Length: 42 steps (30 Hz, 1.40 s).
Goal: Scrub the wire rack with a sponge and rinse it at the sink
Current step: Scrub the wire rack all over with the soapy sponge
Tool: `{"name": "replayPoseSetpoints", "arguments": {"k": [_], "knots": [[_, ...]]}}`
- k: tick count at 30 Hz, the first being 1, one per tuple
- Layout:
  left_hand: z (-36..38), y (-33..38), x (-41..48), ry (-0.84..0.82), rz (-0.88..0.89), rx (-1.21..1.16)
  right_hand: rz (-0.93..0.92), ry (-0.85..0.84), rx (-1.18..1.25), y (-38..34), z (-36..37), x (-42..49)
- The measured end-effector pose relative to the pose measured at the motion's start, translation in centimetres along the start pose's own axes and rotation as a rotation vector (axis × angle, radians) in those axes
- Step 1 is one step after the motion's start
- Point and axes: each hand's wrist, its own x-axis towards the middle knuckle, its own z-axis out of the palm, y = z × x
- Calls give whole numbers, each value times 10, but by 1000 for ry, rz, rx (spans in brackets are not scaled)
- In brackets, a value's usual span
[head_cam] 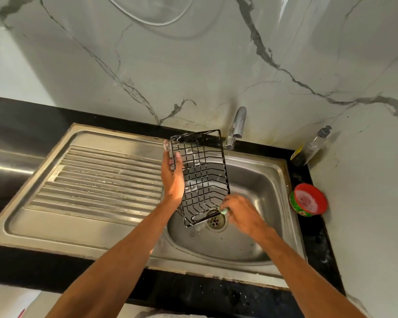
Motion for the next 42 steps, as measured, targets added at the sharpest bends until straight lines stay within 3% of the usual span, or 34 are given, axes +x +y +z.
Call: {"name": "replayPoseSetpoints", "arguments": {"k": [5,6,8,11,13,18,23,26,29,36,38,42], "knots": [[-7,-6,-4,186,-78,-44,479,562,766,-14,6,-15],[-8,-8,-5,210,-115,-77,600,587,952,-18,14,-15],[-8,-14,-11,243,-219,-145,800,478,1282,-31,28,-6],[-7,-23,-19,217,-370,-264,877,343,1565,-51,28,7],[-7,-26,-24,183,-448,-331,844,339,1561,-53,24,13],[-21,-30,-35,142,-529,-514,766,440,1246,-40,24,18],[-71,-22,-31,-151,-535,-522,590,544,1109,-19,-3,14],[-95,-14,-20,-348,-543,-402,550,480,986,-9,-20,12],[-100,-11,-11,-438,-513,-179,488,446,953,-2,-23,12],[-77,10,12,-320,-352,227,429,428,1034,12,-27,16],[-72,7,13,-279,-344,221,411,419,1037,16,-29,15],[-56,7,7,-40,-309,120,451,434,1043,24,-28,15]]}}
